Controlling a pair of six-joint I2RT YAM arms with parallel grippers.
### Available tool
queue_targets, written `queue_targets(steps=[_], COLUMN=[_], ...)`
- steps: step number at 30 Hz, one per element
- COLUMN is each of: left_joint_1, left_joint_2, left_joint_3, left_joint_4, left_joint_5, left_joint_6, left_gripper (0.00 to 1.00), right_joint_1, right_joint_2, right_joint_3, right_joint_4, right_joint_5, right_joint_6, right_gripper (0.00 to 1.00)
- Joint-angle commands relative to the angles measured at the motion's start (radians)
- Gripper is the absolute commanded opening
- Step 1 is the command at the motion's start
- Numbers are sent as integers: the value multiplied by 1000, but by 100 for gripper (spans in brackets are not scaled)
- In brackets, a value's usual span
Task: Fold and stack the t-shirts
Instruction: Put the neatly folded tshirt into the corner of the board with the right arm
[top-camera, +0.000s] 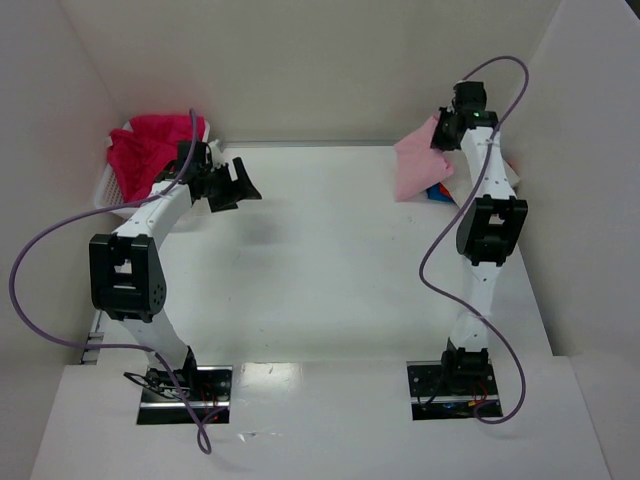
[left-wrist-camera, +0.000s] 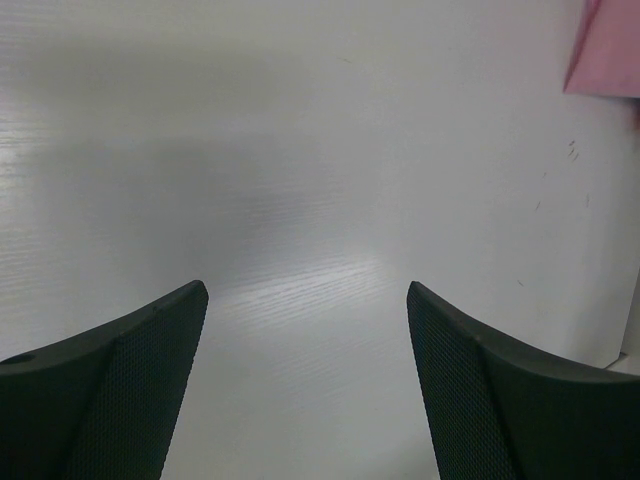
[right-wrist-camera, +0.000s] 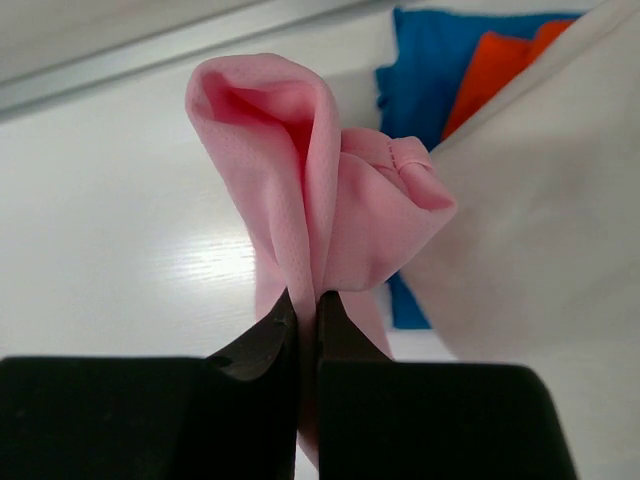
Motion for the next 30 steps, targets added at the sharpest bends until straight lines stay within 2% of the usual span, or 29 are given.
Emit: queue_targets(steps=[1,11,30], left_joint_1=[7,7,7], left_joint_2=[-40,-22,-3], left_joint_3=[-4,-23,-41], left_joint_4=[-9,-17,-17], left_joint_5=[10,19,19], left_joint_6=[38,29,19], left_gripper=[89,89,89], right_joint_1=[-44,-161,-250], right_joint_2=[-99,-134,-90], right_joint_3=[114,152,69], right_joint_4=[-45,-54,-14], right_joint_5=[16,79,265], right_joint_6=[-45,-63,-74], right_gripper=[0,0,0])
